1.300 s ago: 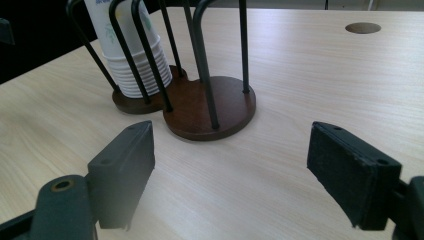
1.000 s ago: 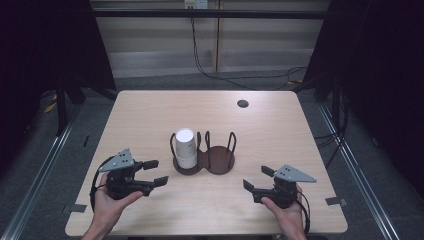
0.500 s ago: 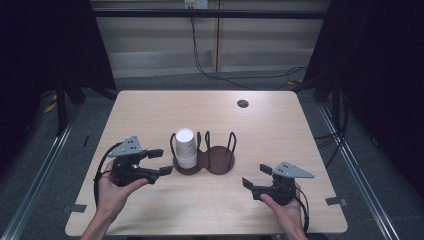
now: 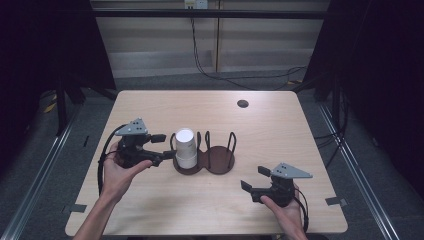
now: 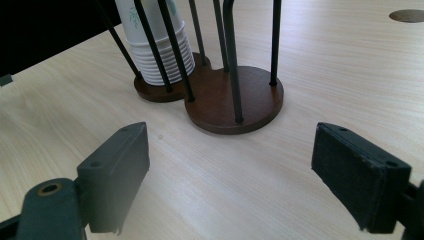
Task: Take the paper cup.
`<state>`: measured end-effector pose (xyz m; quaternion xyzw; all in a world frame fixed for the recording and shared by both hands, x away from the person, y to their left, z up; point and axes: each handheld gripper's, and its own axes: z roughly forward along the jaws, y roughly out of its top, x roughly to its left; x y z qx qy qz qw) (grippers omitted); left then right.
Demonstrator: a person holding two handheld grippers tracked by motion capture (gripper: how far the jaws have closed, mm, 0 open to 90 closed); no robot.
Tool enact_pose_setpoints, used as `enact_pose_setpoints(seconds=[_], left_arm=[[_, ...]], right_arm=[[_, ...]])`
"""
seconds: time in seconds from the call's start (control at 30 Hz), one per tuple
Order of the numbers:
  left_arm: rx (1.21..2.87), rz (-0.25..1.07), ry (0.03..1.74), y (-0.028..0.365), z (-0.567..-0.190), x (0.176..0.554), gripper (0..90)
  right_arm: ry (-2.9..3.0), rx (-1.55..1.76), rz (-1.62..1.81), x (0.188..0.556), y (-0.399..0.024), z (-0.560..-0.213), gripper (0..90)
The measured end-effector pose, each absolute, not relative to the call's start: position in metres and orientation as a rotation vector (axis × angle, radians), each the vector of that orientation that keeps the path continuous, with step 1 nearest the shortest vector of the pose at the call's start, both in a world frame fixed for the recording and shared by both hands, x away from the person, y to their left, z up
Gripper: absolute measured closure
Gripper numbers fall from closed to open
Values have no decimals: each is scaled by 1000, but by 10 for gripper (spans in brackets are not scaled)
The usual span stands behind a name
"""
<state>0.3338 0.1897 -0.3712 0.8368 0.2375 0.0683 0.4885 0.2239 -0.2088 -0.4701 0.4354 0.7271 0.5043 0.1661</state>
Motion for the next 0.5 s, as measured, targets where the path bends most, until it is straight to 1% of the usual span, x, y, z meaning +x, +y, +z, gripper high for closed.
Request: enact_pose_setpoints(seconds=[0.13, 0.27, 0.43, 0.5], left_arm=[[2067, 176, 561, 184, -367, 340, 259], [2112, 226, 573, 180, -365, 345, 240], [2149, 206, 592, 174, -364, 353, 237], [2169, 211, 593, 169, -364, 355, 220]], right_arm=[[2072, 1225, 1435, 223, -209, -469, 149], [2056, 1190, 1464, 217, -208, -466, 155], [2065, 1165, 1475, 215, -207, -465, 155], [2070, 1162, 1484, 215, -207, -465, 155]])
